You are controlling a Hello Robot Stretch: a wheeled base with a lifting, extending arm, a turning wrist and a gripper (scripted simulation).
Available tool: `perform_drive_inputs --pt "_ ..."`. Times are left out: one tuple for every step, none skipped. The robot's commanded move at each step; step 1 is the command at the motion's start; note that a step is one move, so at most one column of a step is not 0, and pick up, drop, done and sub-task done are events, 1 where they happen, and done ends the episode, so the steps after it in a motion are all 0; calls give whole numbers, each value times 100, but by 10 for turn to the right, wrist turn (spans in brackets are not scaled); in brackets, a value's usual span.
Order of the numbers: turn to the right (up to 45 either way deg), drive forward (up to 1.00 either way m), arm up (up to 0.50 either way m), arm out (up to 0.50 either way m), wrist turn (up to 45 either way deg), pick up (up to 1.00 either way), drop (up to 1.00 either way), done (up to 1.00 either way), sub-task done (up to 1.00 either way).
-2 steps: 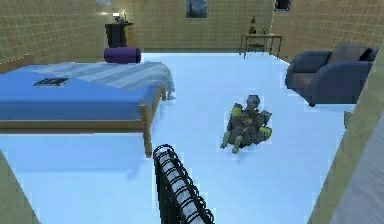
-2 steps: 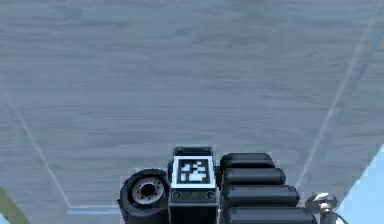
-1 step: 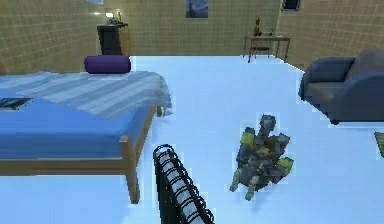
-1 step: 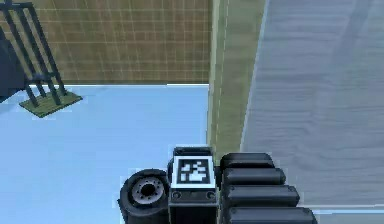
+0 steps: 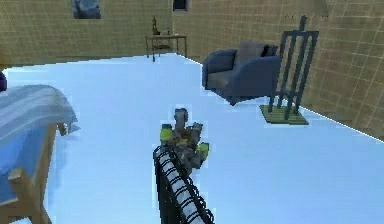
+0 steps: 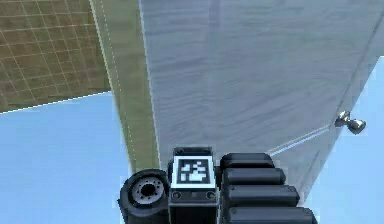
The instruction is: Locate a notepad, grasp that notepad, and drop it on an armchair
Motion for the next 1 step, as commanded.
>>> perform_drive_inputs --pt "0 100 0 0 0 0 0 0 0"
